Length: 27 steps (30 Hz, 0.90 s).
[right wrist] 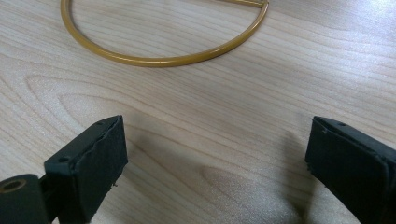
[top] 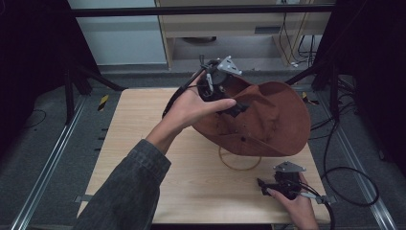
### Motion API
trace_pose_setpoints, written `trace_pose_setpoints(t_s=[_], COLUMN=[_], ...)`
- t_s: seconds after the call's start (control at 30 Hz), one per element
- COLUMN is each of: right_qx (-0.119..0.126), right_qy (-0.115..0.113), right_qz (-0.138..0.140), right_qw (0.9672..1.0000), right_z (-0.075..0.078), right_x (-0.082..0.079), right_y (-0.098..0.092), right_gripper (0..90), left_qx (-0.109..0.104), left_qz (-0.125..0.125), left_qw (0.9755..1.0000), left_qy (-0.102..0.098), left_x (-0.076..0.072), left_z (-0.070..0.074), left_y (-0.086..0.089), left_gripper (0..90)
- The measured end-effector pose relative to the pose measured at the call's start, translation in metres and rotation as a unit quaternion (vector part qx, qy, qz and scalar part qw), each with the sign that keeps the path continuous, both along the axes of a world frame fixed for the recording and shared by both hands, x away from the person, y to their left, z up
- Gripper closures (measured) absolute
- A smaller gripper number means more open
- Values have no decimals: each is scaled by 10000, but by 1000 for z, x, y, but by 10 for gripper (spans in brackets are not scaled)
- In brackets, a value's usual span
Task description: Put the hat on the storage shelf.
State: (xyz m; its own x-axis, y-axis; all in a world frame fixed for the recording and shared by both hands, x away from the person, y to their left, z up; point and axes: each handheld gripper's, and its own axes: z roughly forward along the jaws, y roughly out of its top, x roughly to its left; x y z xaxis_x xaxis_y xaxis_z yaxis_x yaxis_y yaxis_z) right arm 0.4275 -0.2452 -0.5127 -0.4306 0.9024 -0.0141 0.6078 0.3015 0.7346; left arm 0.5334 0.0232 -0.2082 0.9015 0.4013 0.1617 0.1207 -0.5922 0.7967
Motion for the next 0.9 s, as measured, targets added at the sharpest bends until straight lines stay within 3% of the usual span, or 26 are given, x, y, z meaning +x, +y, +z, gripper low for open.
trace_pose_setpoints(t_s=[0.23, 0.37, 0.5, 0.8, 0.9], right_qx=[-3, -2, -7, 1, 3], right_qy=[1, 0, 3, 5, 10], right_qz=[-4, -6, -6, -8, -13], right_qw=[10000, 10000, 10000, 10000, 10000], right_z=[0, 0, 0, 0, 0], right_x=[0, 0, 0, 0, 0], right_y=[0, 0, 0, 0, 0], right_gripper=[58, 58, 58, 58, 58], left_qx=[-168, -272, -241, -466, -299], left_qz=[126, 276, 406, 741, 825], left_qw=[9997, 9991, 9987, 9957, 9956], left_qy=[-138, -170, -203, -293, -317], left_x=[-13, -20, -27, -52, -59], left_z=[8, 5, -5, -35, -54], left_y=[39, 64, 90, 141, 152], left_gripper=[34, 32, 30, 25, 25])
